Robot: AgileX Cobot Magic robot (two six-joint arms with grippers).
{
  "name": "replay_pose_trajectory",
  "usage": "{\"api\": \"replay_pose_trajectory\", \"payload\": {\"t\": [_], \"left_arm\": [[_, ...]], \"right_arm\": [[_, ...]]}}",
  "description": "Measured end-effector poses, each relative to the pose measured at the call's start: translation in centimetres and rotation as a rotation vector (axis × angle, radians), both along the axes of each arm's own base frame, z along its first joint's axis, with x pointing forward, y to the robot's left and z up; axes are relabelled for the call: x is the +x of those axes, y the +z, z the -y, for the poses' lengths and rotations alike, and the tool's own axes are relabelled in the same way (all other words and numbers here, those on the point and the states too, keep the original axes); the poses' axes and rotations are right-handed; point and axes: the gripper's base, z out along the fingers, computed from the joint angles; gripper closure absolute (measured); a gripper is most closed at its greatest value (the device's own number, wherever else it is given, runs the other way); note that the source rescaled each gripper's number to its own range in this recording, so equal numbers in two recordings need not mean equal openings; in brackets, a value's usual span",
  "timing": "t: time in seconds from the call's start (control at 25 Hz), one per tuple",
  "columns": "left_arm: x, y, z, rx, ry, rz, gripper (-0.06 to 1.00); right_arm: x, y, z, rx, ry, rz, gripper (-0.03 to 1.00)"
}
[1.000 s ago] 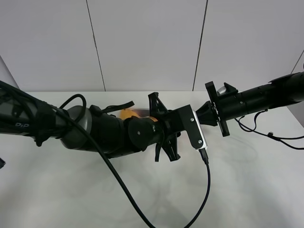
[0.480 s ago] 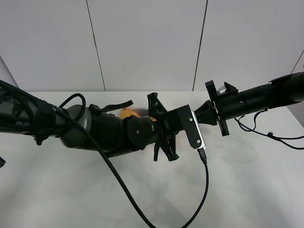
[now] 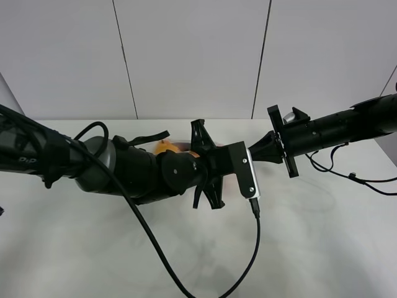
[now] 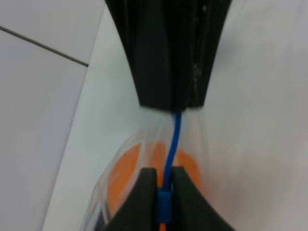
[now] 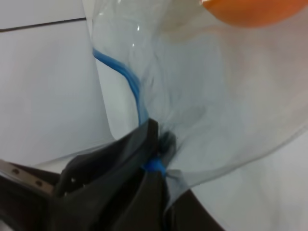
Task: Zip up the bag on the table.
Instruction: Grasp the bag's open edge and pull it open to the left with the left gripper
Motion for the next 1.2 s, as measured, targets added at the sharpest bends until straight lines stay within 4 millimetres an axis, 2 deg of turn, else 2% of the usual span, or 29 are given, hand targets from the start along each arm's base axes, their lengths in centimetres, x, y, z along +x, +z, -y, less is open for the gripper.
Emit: {"api": "replay_pose_trajectory", "payload": {"t": [0.16,0.52,0.76,0.88,1.12,1.2], "left_arm": [[1.4,-1.1,-3.3,0.045,0.097,0.009,0.94],[4.4,-2.0,-11.1,0.114,0.35,0.079,0.94],[5.9,-2.2,-15.1,0.128,0.463,0.074,0.94],[6.2,-2.3,-16.3,0.134,0.488,0.072,0.94],[6.3,-2.4,-16.5,0.13,0.48,0.048,0.94],[6.3,-2.6,-16.5,0.095,0.492,0.027,0.91]], "right_arm": [[0.1,0.0,0.0,-0.004,-0.006,0.002,0.97],[0.1,0.1,0.0,0.004,-0.009,0.004,0.97],[0.1,0.1,0.0,0.005,-0.007,0.004,0.97],[0.1,0.1,-0.1,0.006,-0.006,0.003,0.97],[0.1,0.2,-0.4,0.014,-0.004,0.004,0.97],[0.1,0.2,-0.4,0.014,-0.004,0.004,0.97]]}}
